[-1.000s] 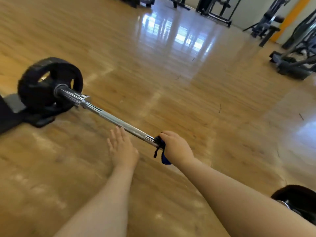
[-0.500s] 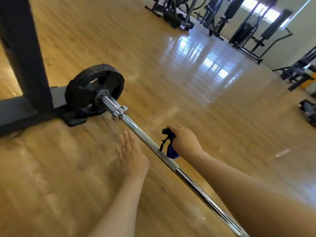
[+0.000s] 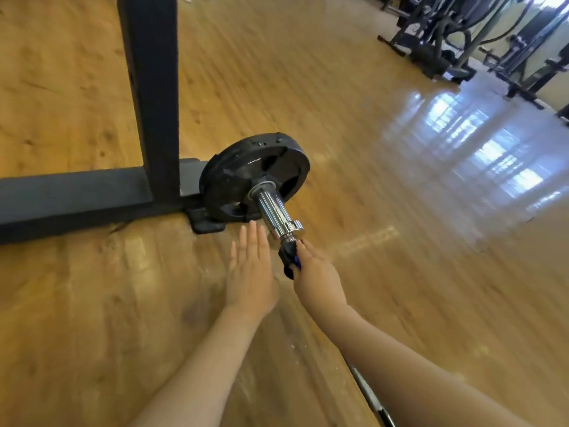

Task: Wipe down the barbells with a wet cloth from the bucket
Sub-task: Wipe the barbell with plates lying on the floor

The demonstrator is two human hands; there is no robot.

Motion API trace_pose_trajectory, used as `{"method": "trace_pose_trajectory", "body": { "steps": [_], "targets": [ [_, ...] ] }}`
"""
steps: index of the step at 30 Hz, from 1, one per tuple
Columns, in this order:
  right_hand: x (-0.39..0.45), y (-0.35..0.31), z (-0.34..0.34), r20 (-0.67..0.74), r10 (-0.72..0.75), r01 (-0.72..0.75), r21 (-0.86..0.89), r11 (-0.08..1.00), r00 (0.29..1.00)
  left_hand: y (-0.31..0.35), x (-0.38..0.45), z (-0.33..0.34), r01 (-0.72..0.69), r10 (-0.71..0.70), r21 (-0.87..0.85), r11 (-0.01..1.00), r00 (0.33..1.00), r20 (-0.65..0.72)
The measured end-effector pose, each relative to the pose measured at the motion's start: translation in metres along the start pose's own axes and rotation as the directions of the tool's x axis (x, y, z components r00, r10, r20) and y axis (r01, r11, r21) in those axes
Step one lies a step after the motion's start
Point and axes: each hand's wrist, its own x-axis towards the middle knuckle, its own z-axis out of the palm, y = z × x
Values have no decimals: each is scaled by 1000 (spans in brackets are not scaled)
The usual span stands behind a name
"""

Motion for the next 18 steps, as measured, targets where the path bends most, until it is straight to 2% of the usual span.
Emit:
{"method": "trace_pose_trajectory", "body": {
  "steps": [2,4,7,9,14,18],
  "targets": [
    [-4,4,9,-15,-17,16,-56,998,1000,-4,11,-3,-44,45,57,997,999,-9],
    [0,8,8,-23,-6,6,-28,1000,1000,-5,21,-10,-100,100,136,986,995,12],
    [22,0,1,28,87,-88,25,996,996,-1,27,-24,-206,184,282,937,978,102],
    [34,-9,-5,70,115,-114,-12,993,991,5,27,-34,-232,187,330,915,969,162],
    [22,4,-18,207,68,-41,-135,990,976,23,27,-48,-207,121,371,906,963,241],
    [18,8,-22,255,60,-41,-78,996,965,40,36,-59,-278,130,430,859,930,343]
  ]
}}
